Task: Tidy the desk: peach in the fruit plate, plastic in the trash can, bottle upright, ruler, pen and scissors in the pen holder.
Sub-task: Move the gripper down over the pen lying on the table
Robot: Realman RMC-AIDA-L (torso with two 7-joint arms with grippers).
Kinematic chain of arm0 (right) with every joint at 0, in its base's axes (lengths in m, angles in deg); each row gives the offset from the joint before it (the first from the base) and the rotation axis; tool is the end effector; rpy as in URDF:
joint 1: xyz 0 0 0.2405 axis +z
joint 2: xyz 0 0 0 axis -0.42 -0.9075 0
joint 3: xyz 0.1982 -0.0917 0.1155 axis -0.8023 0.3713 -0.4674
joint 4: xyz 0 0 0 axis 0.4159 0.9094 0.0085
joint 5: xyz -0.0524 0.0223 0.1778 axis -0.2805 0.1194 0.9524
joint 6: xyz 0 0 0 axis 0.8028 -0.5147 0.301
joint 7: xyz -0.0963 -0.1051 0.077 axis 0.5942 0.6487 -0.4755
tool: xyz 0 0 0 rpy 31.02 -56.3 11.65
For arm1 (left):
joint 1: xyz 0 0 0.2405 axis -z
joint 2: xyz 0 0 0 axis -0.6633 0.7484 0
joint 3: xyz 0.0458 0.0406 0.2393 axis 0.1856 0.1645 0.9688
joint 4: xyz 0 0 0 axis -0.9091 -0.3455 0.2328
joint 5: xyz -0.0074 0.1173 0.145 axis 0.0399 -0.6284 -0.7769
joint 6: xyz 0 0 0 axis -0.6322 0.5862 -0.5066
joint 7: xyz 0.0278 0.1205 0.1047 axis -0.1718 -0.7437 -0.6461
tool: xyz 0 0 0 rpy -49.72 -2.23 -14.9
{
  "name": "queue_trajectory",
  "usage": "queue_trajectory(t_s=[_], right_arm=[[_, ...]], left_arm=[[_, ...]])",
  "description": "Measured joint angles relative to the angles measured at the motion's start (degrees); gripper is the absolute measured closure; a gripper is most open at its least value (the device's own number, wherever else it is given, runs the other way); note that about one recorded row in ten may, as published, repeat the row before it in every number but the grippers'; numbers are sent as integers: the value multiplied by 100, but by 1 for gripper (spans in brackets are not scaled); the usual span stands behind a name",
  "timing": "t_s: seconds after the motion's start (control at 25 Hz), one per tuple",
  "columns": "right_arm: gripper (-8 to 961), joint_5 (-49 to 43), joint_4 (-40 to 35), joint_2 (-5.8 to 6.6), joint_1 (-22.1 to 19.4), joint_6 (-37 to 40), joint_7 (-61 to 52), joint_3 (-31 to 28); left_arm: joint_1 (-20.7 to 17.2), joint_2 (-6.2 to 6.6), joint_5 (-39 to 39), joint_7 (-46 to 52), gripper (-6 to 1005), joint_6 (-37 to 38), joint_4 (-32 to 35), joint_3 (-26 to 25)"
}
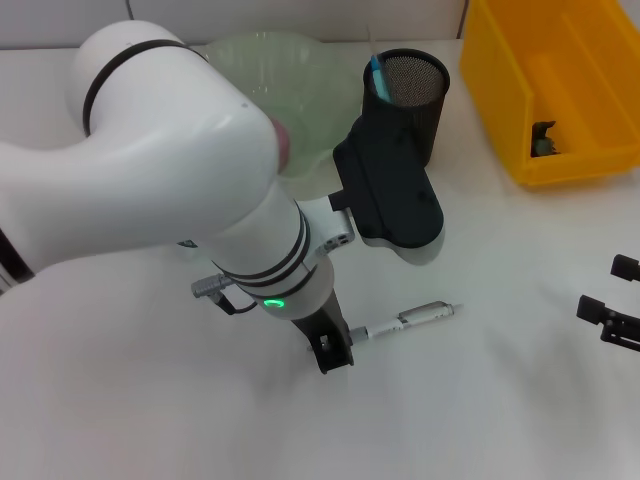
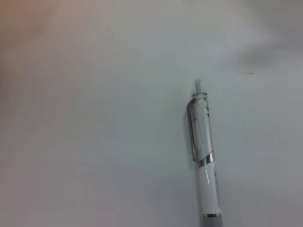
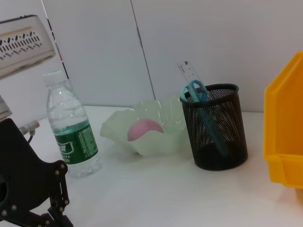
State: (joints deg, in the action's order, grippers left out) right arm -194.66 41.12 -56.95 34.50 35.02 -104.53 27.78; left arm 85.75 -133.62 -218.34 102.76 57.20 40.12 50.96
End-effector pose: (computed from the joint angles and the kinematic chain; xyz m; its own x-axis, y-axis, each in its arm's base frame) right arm 0.3347 0.2225 0.0242 0.7163 -0.3624 -0.5964 -0.6417 -0.6778 -0.3589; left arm -0.1348 0.2858 -0.1253 0.8554 0.1866 -0.4832 0.0922 -0.9728 -0.2124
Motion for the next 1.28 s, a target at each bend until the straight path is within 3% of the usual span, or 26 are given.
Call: queue_trajectory(t_s=[0.52, 0.72, 1.28], right_arm=[[132, -2, -4, 0, 2, 0, -12, 9], [132, -1, -7, 0, 8, 0, -16, 19], [132, -1, -9, 0, 30, 0, -19, 16]], left_arm=[[0, -1, -6, 0, 858, 135, 80, -11], [1, -1, -30, 28, 750, 109, 59, -25], [11, -1, -2, 30, 772, 21, -87, -1]])
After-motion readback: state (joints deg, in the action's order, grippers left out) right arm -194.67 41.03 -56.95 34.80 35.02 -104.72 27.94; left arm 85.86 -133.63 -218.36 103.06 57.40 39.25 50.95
